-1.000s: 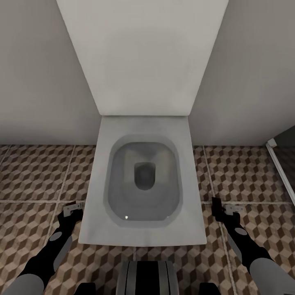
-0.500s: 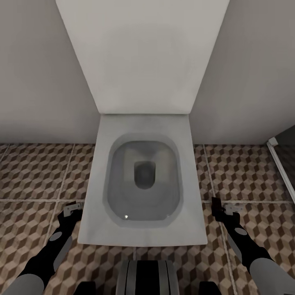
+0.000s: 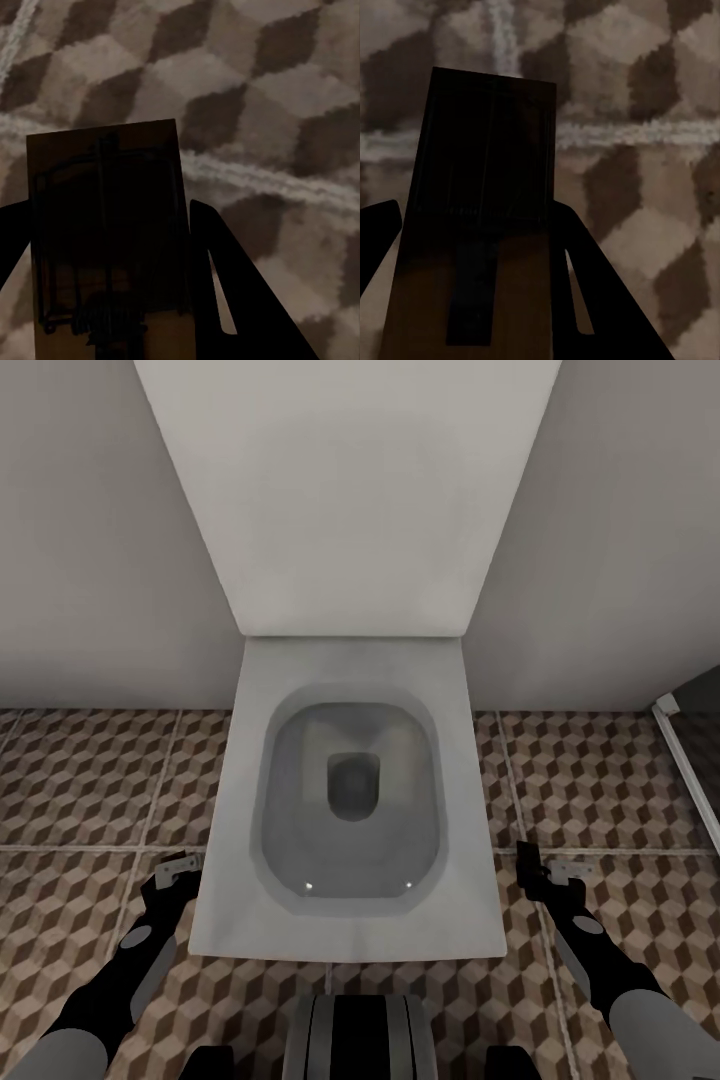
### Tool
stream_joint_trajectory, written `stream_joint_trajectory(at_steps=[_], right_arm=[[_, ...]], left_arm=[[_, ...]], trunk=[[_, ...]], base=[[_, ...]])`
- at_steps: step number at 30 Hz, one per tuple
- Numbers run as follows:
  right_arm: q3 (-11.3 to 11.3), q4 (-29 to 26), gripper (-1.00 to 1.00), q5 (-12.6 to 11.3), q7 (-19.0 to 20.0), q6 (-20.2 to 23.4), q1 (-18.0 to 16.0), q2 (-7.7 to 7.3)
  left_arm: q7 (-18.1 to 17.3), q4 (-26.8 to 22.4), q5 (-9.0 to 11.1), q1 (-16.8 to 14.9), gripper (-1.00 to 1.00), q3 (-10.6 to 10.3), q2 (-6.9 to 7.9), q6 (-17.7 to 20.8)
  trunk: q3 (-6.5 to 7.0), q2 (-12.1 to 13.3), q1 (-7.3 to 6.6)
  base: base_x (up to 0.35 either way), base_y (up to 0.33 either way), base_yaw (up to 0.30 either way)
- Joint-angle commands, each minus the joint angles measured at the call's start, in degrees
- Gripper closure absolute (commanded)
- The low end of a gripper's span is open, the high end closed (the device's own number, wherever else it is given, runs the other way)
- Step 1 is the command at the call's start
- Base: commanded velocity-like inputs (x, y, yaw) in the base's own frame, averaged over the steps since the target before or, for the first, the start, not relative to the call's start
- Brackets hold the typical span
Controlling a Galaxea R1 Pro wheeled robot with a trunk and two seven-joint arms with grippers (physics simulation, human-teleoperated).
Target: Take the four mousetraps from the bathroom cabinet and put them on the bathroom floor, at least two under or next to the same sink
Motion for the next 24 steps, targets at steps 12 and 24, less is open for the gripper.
stream_joint_trajectory(at_steps=[12, 24], right_arm=[[0.0, 0.0, 1.0, 0.0, -0.1, -0.2, 0.0, 0.01], [0.0, 0.0, 1.0, 0.0, -0.1, -0.2, 0.0, 0.01]], left_arm=[[0.3, 0.0, 0.2, 0.0, 1.0, -0.2, -0.06, -0.2], [0.3, 0.0, 0.2, 0.0, 1.0, -0.2, -0.21, -0.2]], trunk=[[-0.69, 0.0, 0.07], [-0.69, 0.0, 0.07]], base=[[0.0, 0.0, 0.0], [0.0, 0.0, 0.0]])
